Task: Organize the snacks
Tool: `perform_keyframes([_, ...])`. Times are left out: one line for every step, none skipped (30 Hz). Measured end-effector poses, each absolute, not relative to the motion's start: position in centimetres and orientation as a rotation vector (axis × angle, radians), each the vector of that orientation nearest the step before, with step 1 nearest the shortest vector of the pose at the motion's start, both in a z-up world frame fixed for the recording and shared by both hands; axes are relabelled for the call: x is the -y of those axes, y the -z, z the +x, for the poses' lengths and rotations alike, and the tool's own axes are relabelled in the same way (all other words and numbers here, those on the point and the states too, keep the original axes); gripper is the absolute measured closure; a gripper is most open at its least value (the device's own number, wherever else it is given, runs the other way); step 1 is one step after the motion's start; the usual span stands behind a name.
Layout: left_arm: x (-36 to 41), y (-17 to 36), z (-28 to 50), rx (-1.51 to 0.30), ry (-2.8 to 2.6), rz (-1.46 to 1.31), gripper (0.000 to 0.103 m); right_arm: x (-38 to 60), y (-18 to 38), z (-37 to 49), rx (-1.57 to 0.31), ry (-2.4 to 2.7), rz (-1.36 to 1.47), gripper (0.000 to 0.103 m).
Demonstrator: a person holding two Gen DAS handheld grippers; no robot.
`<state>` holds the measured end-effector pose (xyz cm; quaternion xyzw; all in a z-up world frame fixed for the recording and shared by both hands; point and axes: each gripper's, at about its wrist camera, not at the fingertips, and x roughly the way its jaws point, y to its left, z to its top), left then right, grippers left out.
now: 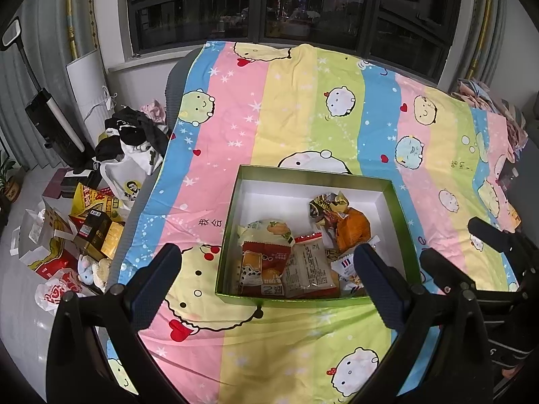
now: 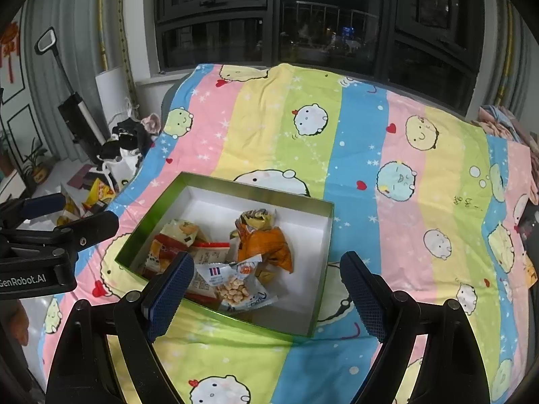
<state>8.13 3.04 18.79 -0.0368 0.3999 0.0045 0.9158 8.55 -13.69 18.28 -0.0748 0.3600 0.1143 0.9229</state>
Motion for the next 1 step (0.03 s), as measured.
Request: perform_keyframes([-3.01,-18.75,8.20,-0.826,-0.009,-0.077,0.001,13.63,-18.26,8.62,-0.740,-0.238,-0.153,0.015])
